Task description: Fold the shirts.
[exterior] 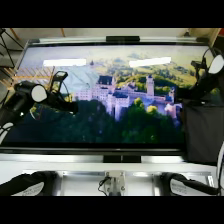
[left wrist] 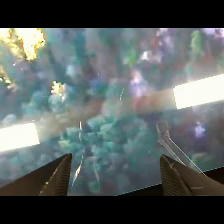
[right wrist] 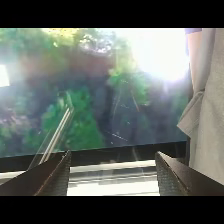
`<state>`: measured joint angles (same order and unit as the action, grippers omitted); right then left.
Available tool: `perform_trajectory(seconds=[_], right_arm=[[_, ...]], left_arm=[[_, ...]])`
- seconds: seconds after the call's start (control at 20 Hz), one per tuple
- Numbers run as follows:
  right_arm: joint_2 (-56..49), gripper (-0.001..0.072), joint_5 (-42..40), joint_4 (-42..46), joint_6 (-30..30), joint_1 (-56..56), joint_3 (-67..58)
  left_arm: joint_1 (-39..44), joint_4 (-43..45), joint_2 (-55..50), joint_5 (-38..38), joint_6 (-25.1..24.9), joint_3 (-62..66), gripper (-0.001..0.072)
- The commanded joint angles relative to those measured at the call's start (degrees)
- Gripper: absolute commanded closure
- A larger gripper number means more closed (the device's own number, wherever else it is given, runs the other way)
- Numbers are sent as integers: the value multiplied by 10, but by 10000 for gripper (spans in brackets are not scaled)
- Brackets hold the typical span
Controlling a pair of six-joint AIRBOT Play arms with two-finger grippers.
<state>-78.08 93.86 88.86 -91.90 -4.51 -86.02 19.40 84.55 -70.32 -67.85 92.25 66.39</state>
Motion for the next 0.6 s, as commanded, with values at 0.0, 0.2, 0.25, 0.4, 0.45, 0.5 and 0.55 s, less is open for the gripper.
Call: perform_trajectory(seconds=[0.0,0.2,0.25,0.4,0.45,0.5,0.55], right_arm=[[0,79,-1,0,0,0,0],[0,79,-2,0,0,0,0],[0,79,-9,0,0,0,0],[0,79,-43,0,-4,0,0],[0,79,-50,-1,-7,0,0],[0,79,-56,-2,-9,0,0],[0,79,-61,-3,-8,0,0]], left_arm=[[0,-9,0,37,0,0,58],[0,-25,0,71,0,0,59],[0,-26,0,77,0,0,59],[0,-26,0,97,0,0,59],[0,-26,0,111,1,0,59],[0,-26,0,129,20,0,57],[-2,-26,-2,153,50,2,19]])
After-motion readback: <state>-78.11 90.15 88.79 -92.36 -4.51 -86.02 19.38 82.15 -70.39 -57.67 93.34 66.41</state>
